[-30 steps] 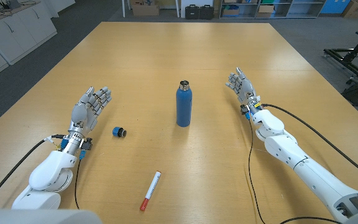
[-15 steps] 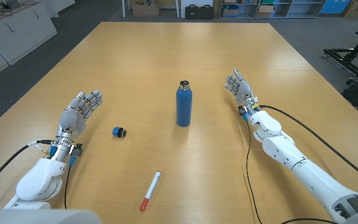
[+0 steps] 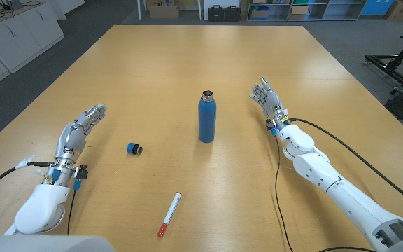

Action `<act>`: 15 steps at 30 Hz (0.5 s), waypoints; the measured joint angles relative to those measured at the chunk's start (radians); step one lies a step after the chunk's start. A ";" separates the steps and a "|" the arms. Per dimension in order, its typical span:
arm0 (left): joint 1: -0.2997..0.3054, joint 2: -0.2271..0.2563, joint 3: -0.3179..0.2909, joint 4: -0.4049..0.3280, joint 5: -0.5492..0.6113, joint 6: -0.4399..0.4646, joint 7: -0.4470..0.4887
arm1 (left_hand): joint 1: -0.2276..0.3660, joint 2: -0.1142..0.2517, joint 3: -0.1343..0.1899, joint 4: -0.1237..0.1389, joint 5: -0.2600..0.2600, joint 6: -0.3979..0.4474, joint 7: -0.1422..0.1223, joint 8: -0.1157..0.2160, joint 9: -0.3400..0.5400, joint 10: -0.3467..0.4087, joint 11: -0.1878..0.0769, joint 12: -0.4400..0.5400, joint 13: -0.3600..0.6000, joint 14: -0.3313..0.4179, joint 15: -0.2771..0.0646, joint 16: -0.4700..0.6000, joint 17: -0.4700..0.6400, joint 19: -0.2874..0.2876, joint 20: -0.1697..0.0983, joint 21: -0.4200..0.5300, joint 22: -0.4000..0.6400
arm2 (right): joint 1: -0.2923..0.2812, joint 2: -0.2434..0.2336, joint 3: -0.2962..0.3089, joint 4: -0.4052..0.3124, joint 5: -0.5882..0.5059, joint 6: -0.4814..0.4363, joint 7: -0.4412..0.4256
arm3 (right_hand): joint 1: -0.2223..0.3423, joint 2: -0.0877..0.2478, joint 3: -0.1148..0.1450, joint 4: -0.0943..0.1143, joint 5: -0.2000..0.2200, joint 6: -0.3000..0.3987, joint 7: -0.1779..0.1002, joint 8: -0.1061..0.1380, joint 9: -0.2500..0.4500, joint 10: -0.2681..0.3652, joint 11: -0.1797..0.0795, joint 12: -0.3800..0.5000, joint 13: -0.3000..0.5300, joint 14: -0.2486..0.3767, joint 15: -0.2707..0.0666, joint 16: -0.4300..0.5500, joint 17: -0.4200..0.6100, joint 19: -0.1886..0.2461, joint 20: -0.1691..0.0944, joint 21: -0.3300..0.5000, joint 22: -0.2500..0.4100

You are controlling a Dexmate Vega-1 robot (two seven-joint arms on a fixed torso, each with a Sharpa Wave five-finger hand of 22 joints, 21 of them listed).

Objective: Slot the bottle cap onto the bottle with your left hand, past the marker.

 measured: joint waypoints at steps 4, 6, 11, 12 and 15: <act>0.002 -0.011 -0.014 -0.009 0.053 0.016 0.019 | 0.051 -0.015 0.015 -0.005 0.004 -0.002 -0.012 0.000 0.000 -0.007 -0.017 -0.008 0.000 0.000 0.000 -0.008 0.000 0.000 0.000 -0.009 0.000 | -0.004 0.000 0.000 -0.009 -0.002 -0.004 -0.006 | 0.000 0.000 0.000 0.000 0.000 0.000 0.000 0.000 0.000 0.003 0.003 0.000 0.000 0.000 0.000 0.000 0.000 0.004 0.004 0.000 0.000; 0.006 -0.016 -0.023 -0.017 0.077 0.026 0.028 | 0.086 -0.032 0.024 -0.008 0.004 -0.012 -0.022 0.000 0.000 -0.015 -0.028 -0.017 0.000 0.000 0.000 -0.012 0.000 0.000 0.000 -0.013 0.000 | -0.006 0.000 -0.001 -0.013 -0.003 -0.006 -0.010 | 0.000 0.000 0.000 0.000 0.000 0.004 0.004 0.000 0.000 0.003 0.003 0.000 0.000 0.000 0.000 0.004 0.000 0.004 0.004 0.000 0.000; 0.019 -0.028 -0.043 -0.045 0.162 0.065 0.059 | 0.186 -0.100 0.039 -0.007 0.001 -0.018 -0.051 0.000 0.000 -0.022 -0.069 -0.026 0.000 0.000 0.000 -0.020 0.000 0.000 0.000 -0.017 0.000 | -0.012 -0.001 -0.001 -0.026 -0.005 -0.008 -0.018 | 0.000 0.000 0.000 0.000 0.000 0.006 0.005 0.000 0.000 0.007 -0.001 0.000 0.000 0.000 0.000 0.004 0.000 0.004 0.004 0.000 0.000; 0.023 -0.031 -0.049 -0.053 0.183 0.076 0.066 | 0.198 -0.109 0.040 -0.008 0.000 -0.018 -0.054 0.000 0.000 -0.022 -0.071 -0.026 0.000 0.000 0.000 -0.020 0.000 0.000 0.000 -0.018 0.000 | -0.013 -0.001 -0.001 -0.027 -0.005 -0.010 -0.019 | 0.000 0.000 0.000 0.000 0.000 0.006 0.005 0.000 0.000 0.009 -0.002 0.001 0.000 0.000 0.000 0.004 0.000 0.004 0.004 0.000 0.000; 0.033 -0.038 -0.063 -0.076 0.237 0.106 0.082 | 0.249 -0.134 0.045 -0.004 -0.008 -0.009 -0.077 0.007 0.005 -0.014 -0.089 -0.026 0.000 0.000 0.000 -0.020 0.000 0.011 0.000 -0.020 0.000 | -0.016 -0.001 -0.001 -0.034 -0.006 -0.011 -0.023 | 0.001 0.001 0.000 0.000 0.000 0.009 0.002 0.000 0.000 0.009 -0.002 0.005 0.000 0.000 0.000 0.004 0.000 0.004 0.004 0.000 0.000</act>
